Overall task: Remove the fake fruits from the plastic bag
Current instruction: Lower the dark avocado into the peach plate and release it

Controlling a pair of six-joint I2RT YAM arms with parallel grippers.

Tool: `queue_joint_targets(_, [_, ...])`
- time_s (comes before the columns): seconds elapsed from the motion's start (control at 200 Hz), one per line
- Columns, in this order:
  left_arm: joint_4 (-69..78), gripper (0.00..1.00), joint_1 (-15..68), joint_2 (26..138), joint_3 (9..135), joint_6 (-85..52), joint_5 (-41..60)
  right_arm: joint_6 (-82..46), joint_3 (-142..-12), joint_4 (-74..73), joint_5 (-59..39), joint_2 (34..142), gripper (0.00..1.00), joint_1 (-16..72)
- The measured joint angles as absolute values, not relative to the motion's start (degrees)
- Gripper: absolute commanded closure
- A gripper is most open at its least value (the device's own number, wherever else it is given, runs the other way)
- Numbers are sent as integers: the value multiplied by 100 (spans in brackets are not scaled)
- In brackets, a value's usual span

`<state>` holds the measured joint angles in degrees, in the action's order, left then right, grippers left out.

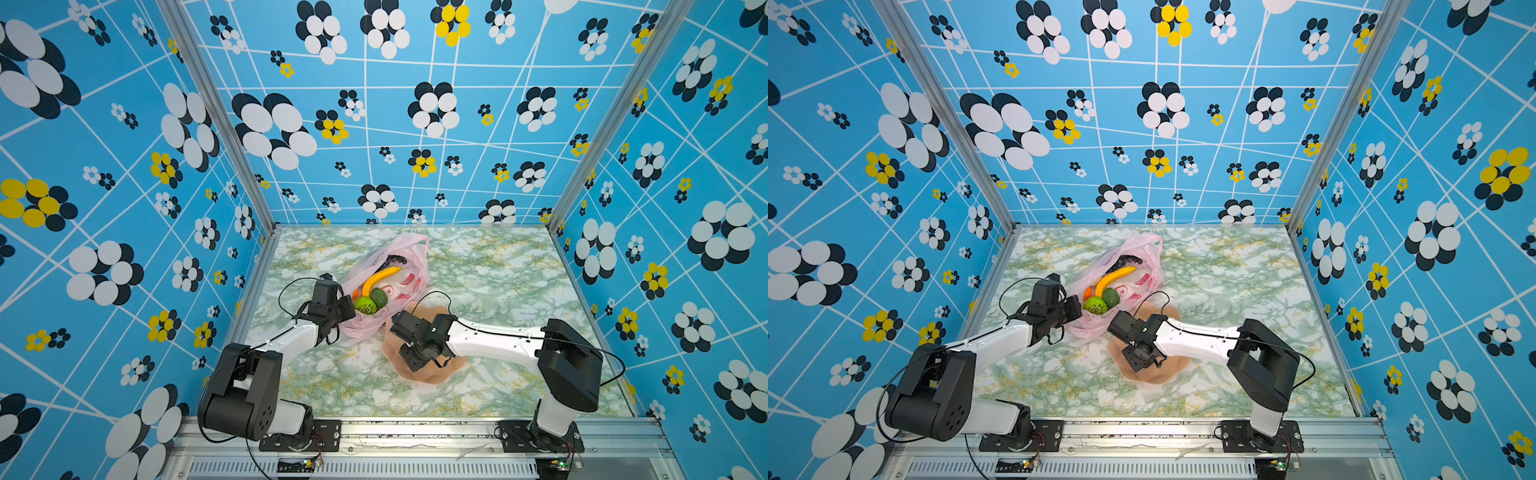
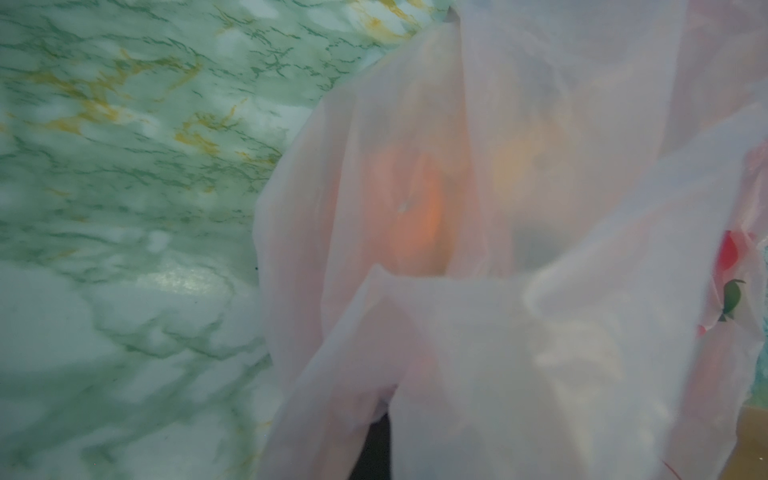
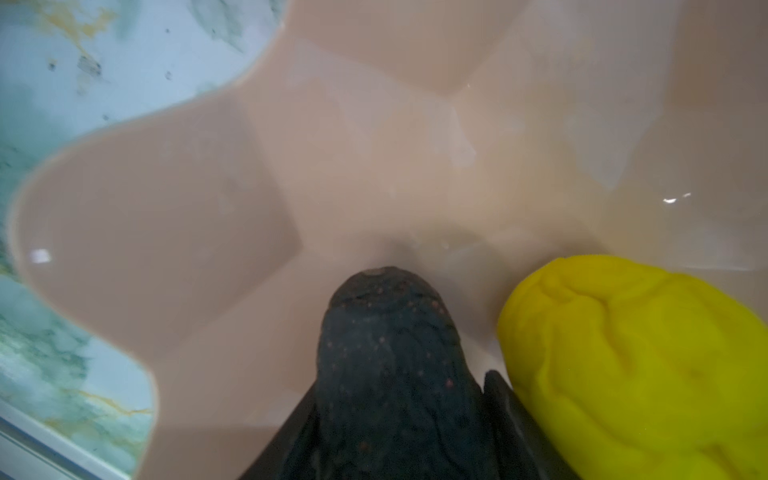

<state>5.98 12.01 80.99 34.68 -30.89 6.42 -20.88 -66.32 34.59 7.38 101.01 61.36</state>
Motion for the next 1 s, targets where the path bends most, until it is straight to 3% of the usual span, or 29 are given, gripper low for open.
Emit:
queue_joint_targets(0.53, [600, 100, 1201, 8034, 3468, -3089, 644, -2191, -6587, 3358, 950, 10167, 54, 6018])
queue_joint_targets(0.655, [600, 100, 1201, 8034, 3468, -3089, 644, -2191, -6587, 3352, 954, 10219, 46, 5986])
queue_joint_targets(1.0, [600, 100, 1201, 8034, 3468, -3089, 642, -2193, -6587, 3363, 915, 10232, 34, 5986])
